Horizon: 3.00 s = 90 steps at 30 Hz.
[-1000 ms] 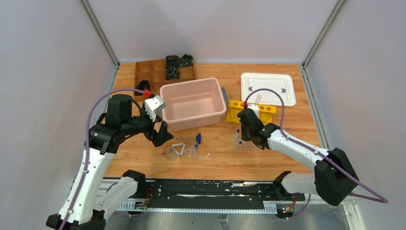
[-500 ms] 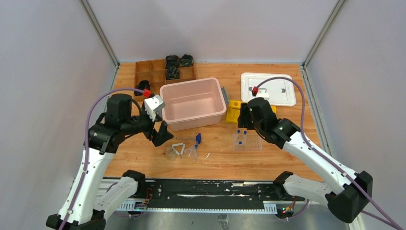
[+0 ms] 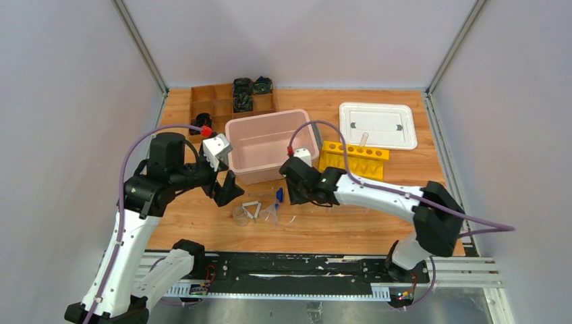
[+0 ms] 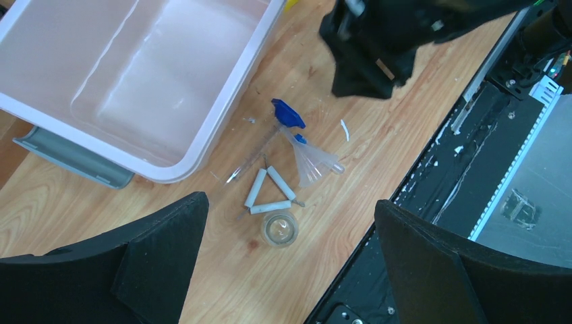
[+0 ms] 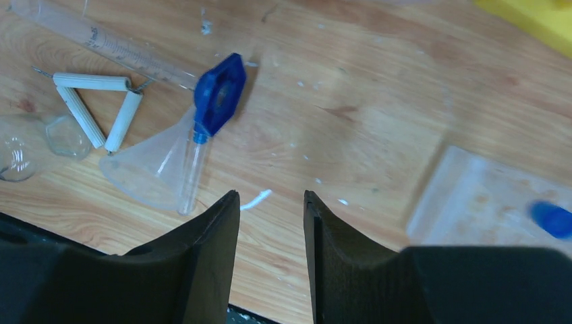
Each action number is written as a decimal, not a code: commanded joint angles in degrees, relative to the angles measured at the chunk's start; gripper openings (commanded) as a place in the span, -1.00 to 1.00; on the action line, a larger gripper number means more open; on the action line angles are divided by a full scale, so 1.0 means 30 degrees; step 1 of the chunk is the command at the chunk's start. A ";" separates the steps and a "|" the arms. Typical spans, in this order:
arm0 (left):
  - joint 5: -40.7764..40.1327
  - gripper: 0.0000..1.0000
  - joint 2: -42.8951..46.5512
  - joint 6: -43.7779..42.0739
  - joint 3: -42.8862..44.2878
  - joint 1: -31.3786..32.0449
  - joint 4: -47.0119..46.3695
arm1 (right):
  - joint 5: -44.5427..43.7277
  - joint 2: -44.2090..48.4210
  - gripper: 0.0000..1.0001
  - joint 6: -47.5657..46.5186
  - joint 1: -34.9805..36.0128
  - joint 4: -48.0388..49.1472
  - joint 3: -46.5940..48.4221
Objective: Organize the chemistry lab equipment
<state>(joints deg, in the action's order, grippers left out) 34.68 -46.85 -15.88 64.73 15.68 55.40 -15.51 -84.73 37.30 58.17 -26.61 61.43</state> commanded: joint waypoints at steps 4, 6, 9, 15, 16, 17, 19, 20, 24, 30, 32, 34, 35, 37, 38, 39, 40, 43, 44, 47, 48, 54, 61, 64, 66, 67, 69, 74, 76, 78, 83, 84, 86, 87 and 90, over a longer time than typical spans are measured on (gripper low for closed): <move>0.0154 1.00 0.0213 0.0030 0.0684 0.0046 -0.0159 | 0.0988 -0.3976 -0.13 0.0726 0.1731 0.1289 0.2231; 0.0167 1.00 0.0215 0.0125 0.0748 0.0046 -0.0155 | 0.1186 -0.4658 -0.13 0.0795 0.1947 0.1426 0.2519; 0.0114 1.00 0.0378 0.0046 0.0712 0.0046 -0.0155 | 0.1527 -0.5380 -0.14 0.0839 0.2188 0.1647 0.2728; 0.0028 1.00 0.0537 -0.0017 0.0745 0.0046 -0.0155 | 0.1611 -0.6635 -0.17 0.0832 0.2499 0.1634 0.3102; 0.0048 1.00 0.0534 -0.0011 0.0784 0.0046 -0.0155 | 0.1582 -0.6734 -0.18 0.0830 0.2520 0.1634 0.3133; 0.0084 1.00 0.0518 -0.0010 0.0829 0.0039 -0.0155 | 0.1546 -0.6884 -0.18 0.0812 0.2549 0.1619 0.3162; 0.0099 1.00 0.0477 -0.0010 0.0928 0.0046 -0.0154 | 0.1436 -0.7170 -0.19 0.0769 0.2580 0.1576 0.3199; 0.0087 1.00 0.0464 -0.0010 0.0950 0.0046 -0.0155 | 0.1366 -0.7371 -0.20 0.0712 0.2582 0.1561 0.3244; 0.0025 1.00 0.0473 -0.0067 0.0984 0.0046 -0.0155 | 0.0806 -0.7862 -0.24 0.0686 0.2596 0.1195 0.3302; 0.0171 1.00 0.0440 -0.0069 0.1050 0.0046 -0.0155 | -0.0266 -0.7424 -0.44 0.0956 0.2574 0.0908 0.2200; 0.0285 1.00 0.0370 -0.0068 0.1058 0.0046 -0.0155 | -0.0646 -0.6739 -0.54 0.1115 0.2560 0.0887 0.1335; 0.0395 1.00 0.0285 -0.0047 0.1103 0.0042 -0.0155 | -0.0949 -0.5855 -0.66 0.1237 0.2505 0.0875 0.0539; 0.0457 1.00 0.0227 -0.0018 0.1125 0.0046 -0.0155 | -0.1014 -0.5386 -0.72 0.1342 0.2415 0.0873 0.0117; 0.0508 1.00 0.0187 0.0019 0.1157 0.0046 -0.0155 | -0.0990 -0.4411 -0.86 0.1467 0.2105 0.0872 -0.0711; 0.0551 1.00 0.0204 0.0019 0.1158 0.0046 -0.0155 | -0.0984 -0.3905 -0.93 0.1459 0.1980 0.0872 -0.1039; 0.0595 1.00 0.0210 0.0023 0.1198 0.0046 -0.0155 | -0.0969 -0.3406 -1.00 0.1429 0.1866 0.0872 -0.1333; 0.0647 1.00 0.0222 0.0031 0.1214 0.0046 -0.0155 | -0.0941 -0.2783 -1.00 0.1337 0.1767 0.0872 -0.1582; 0.0755 1.00 0.0223 0.0196 0.1400 0.0046 -0.0157 | -0.1099 -0.1266 -1.00 0.1012 0.1545 0.0675 -0.1841; 0.0809 1.00 0.0224 0.0243 0.1463 0.0042 -0.0151 | -0.1280 -0.0755 -1.00 0.0875 0.1489 0.0489 -0.1700; 0.1179 1.00 0.0238 0.0474 0.1538 0.0046 -0.0162 | -0.1930 0.0651 -1.00 0.0411 0.1305 -0.0109 -0.0732; 0.1320 1.00 0.0269 0.0706 0.1546 0.0046 -0.0244 | -0.2149 0.1071 -1.00 0.0184 0.1291 -0.0148 -0.0291; 0.1766 1.00 0.0590 0.4494 0.0819 0.0046 -0.2796 | -0.2623 0.2555 -1.00 -0.0349 0.1344 0.1327 0.3486; 0.3008 0.84 0.0128 0.9396 0.0863 0.0046 -0.5925 | -0.4589 0.3318 -1.00 -0.1218 0.2647 0.7555 0.4340; 0.3049 0.78 -0.0054 0.9681 0.0678 0.0046 -0.6012 | -0.5411 0.3176 -1.00 -0.1611 0.3310 0.8998 0.4624; 0.3195 0.72 -0.0071 1.0298 0.0333 0.0046 -0.6480 | -0.5744 0.3096 -1.00 -0.1812 0.3703 0.9910 0.4687; 0.3345 0.68 -0.0084 1.0591 0.0121 0.0046 -0.6842 | -0.5870 0.3032 -1.00 -0.1888 0.3883 1.0238 0.4715; 0.3766 0.57 -0.0082 1.1019 -0.0301 0.0046 -0.7443 | -0.5923 0.2913 -1.00 -0.1915 0.4082 1.0684 0.4746; 0.3644 0.35 -0.0448 1.0857 -0.0680 0.0047 -0.7566 | -0.5778 0.2562 -1.00 -0.1872 0.4439 1.1117 0.4937; 0.3701 0.27 -0.0649 1.0979 -0.0698 0.0046 -0.7593 | -0.5758 0.2403 -1.00 -0.1859 0.4535 1.1283 0.4995; 0.3720 0.18 -0.0796 1.0984 -0.0677 0.0046 -0.7594 | -0.5655 0.2271 -1.00 -0.1812 0.4595 1.1392 0.5040; 0.4084 0.00 -0.0921 1.1176 -0.0885 0.0046 -0.7881 | -0.5452 0.1847 -1.00 -0.1733 0.4740 1.1596 0.5290; 0.4111 -0.04 -0.0956 1.1141 -0.0917 0.0046 -0.7910 | -0.5438 0.1759 -1.00 -0.1724 0.4771 1.1621 0.5343; 0.4131 -0.13 -0.0989 1.1096 -0.1015 0.0046 -0.7893 | -0.5436 0.1658 -1.00 -0.1736 0.4848 1.1717 0.5376; 0.4139 -0.16 -0.1012 1.1094 -0.1047 0.0046 -0.7915 | -0.5436 0.1643 -1.00 -0.1743 0.4861 1.1779 0.5416; 0.4176 -0.24 -0.1112 1.1108 -0.1142 0.0046 -0.7899 | -0.5466 0.1597 -1.00 -0.1825 0.4893 1.1898 0.5444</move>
<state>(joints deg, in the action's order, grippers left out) 45.87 -49.91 17.12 61.84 15.68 33.32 -30.65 -79.81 32.10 71.77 6.46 75.40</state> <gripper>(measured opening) 0.396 0.168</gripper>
